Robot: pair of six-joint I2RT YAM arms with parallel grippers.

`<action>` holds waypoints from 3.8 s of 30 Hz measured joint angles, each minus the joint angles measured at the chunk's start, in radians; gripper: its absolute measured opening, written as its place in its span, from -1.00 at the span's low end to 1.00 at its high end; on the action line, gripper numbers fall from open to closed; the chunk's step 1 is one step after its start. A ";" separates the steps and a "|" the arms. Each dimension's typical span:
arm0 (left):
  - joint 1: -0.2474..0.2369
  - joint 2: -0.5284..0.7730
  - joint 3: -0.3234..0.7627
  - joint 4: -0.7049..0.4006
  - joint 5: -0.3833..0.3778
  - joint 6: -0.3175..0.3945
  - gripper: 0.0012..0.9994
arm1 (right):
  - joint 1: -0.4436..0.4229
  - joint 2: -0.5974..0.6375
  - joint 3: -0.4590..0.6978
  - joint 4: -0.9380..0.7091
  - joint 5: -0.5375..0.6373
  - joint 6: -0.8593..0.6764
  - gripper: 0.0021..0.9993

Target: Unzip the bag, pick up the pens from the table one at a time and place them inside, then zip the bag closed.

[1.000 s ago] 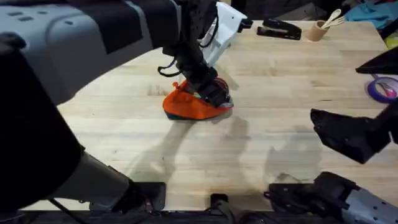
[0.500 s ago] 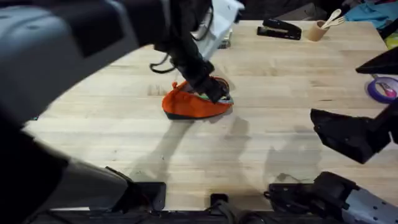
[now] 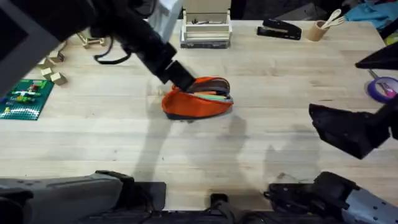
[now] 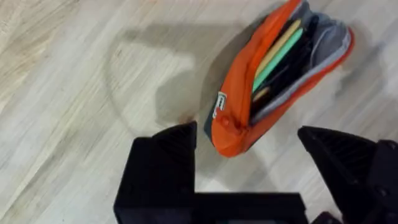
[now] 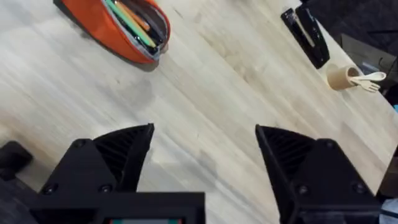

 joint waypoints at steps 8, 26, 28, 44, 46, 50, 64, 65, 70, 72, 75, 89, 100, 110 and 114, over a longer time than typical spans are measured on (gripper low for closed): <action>0.149 -0.009 0.000 -0.108 0.105 0.210 0.99 | 0.000 0.003 0.000 0.011 0.000 0.000 1.00; 0.444 -0.010 0.000 -0.198 0.242 0.592 0.99 | -0.001 0.306 0.000 0.165 -0.072 -0.001 0.99; 0.464 -0.010 0.000 -0.198 0.242 0.597 0.99 | -0.015 0.331 0.000 0.196 -0.114 -0.012 0.99; 0.474 -0.010 0.000 -0.200 0.242 0.602 0.99 | -0.331 0.487 0.000 0.367 -0.697 -0.076 0.99; 0.474 -0.009 0.000 -0.200 0.242 0.602 0.99 | -0.331 0.544 0.000 0.367 -0.810 -0.073 0.99; 0.474 -0.010 0.000 -0.200 0.241 0.602 0.99 | -0.331 0.583 -0.002 0.382 -0.889 -0.041 0.99; 0.479 -0.009 -0.003 -0.201 0.243 0.692 0.99 | -0.263 0.681 -0.002 0.579 -0.936 0.074 0.99; 0.484 -0.010 -0.007 -0.200 0.249 0.711 0.99 | -0.254 0.689 -0.002 0.594 -0.927 0.087 0.99; 0.544 -0.009 -0.066 -0.197 0.314 0.832 0.99 | -0.206 0.715 -0.002 0.659 -0.881 0.132 0.99; 0.577 -0.010 -0.101 -0.196 0.346 0.898 0.99 | -0.184 0.719 -0.002 0.693 -0.866 0.138 1.00; 0.620 -0.010 -0.148 -0.190 0.381 0.997 0.99 | -0.151 0.725 -0.002 0.743 -0.829 0.151 1.00; 0.683 -0.010 -0.316 -0.060 0.490 1.153 0.99 | -0.068 0.950 -0.002 0.907 -0.718 0.340 1.00; 0.683 -0.009 -0.331 -0.057 0.501 1.159 0.99 | -0.055 1.053 -0.003 0.913 -0.705 0.427 1.00; 0.683 -0.009 -0.331 -0.057 0.501 1.160 0.99 | 0.004 1.081 -0.003 0.914 -0.679 0.438 0.73; 0.683 -0.009 -0.331 -0.057 0.501 1.160 0.99 | 0.005 1.081 -0.003 0.914 -0.675 0.441 0.20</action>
